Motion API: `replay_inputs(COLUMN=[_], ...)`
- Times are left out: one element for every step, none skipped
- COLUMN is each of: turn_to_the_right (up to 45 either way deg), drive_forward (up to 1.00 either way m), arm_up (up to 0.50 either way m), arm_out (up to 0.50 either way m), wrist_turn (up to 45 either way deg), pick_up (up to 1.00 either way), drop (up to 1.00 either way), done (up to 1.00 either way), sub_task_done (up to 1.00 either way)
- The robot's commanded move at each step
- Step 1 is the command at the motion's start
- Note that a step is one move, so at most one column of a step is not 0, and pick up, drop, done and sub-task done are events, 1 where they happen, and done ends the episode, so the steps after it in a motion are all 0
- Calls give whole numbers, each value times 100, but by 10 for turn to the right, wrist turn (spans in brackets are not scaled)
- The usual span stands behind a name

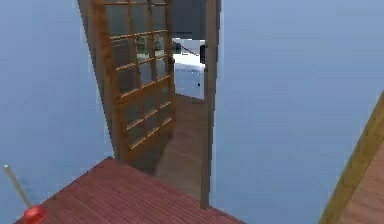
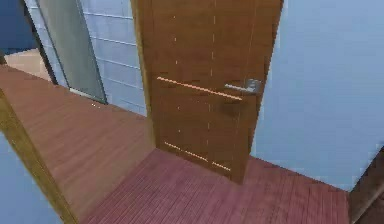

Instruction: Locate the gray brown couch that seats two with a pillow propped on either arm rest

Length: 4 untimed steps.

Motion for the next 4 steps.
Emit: replay_inputs(turn_to_the_right=[450,240,0,60], drive_forward=[0,0,100,0], arm_up=[0,0,0,0], arm_out=[0,0,0,0], wrist_turn=[0,0,0,0], pick_up=[0,0,0,0], drop=[0,0,0,0], done=[0,0,0,0], sub_task_done=[0,0,0,0])
